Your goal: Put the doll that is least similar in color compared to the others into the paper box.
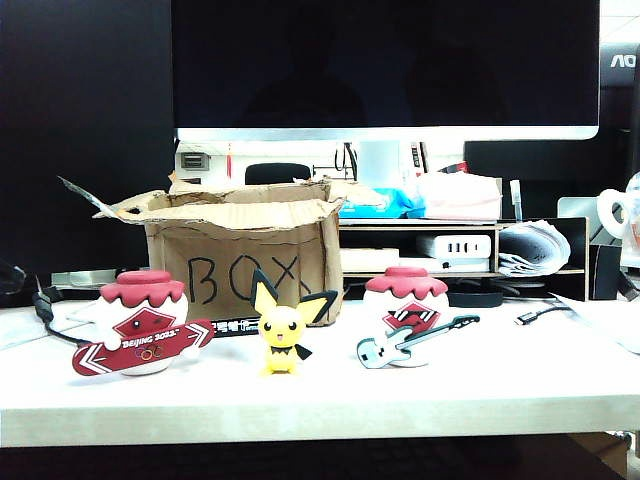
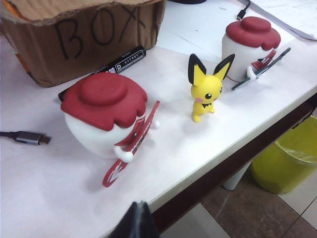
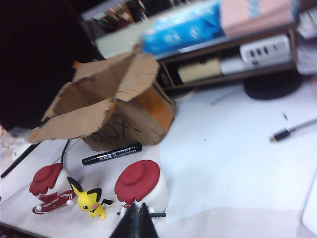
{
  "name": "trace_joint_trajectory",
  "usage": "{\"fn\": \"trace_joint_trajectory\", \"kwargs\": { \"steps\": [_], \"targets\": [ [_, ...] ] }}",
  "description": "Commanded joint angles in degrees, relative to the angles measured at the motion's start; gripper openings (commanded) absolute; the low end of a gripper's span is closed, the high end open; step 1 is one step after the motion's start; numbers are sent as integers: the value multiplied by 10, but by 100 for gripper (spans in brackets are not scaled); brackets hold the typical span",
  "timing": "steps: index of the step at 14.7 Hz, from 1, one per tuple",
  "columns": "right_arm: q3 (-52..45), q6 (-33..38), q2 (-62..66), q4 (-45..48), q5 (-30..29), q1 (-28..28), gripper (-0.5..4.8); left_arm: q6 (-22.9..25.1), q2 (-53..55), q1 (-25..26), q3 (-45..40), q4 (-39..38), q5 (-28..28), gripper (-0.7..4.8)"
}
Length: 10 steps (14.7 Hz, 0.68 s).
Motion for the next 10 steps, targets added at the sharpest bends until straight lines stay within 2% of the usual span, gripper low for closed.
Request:
{"fn": "trace_joint_trajectory", "kwargs": {
  "steps": [1,4,8,10],
  "targets": [
    [99,-53,146,1,-51,42,-3,0,0,0,0,3,1,-5],
    [213,-151,356,-45,-56,138,-3,0,0,0,0,3,0,-5],
    [367,-217,622,-83,-47,262,-3,0,-2,0,0,3,1,-5],
    [464,-290,729,-172,37,321,0,0,-2,0,0,3,1,-5]
  ]
}}
